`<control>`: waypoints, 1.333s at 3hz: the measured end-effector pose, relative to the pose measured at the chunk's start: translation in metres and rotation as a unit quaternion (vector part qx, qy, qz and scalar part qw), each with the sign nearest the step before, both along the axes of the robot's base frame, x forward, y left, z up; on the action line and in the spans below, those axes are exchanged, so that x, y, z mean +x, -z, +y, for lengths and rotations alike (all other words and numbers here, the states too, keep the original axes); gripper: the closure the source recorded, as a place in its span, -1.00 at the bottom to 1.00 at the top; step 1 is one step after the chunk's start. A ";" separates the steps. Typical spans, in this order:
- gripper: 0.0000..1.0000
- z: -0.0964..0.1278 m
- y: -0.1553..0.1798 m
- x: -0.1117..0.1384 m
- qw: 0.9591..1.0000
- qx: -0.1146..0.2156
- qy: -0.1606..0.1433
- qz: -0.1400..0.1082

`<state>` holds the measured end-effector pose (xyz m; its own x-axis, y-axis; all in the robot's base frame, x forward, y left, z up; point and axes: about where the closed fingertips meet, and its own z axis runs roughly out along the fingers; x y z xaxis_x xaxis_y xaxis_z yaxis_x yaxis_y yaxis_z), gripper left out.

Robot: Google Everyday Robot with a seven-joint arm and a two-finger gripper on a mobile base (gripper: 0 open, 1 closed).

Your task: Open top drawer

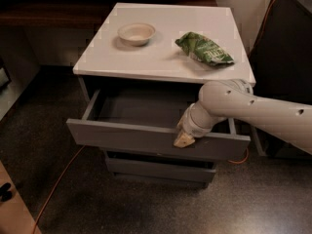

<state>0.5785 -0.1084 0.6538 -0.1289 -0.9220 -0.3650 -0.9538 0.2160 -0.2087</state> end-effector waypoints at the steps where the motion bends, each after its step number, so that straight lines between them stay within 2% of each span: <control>1: 1.00 -0.001 0.004 -0.008 1.000 -0.008 -0.003 0.008; 2: 1.00 -0.005 0.009 -0.023 1.000 -0.010 -0.008 0.017; 4: 1.00 -0.004 0.008 -0.028 1.000 -0.009 -0.011 0.019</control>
Offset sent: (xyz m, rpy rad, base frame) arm -0.0578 -0.0163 -0.0204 -0.0324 0.0748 0.0352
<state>0.5503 -0.1127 0.6453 -0.1218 -0.9315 -0.3428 -0.9658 0.1909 -0.1756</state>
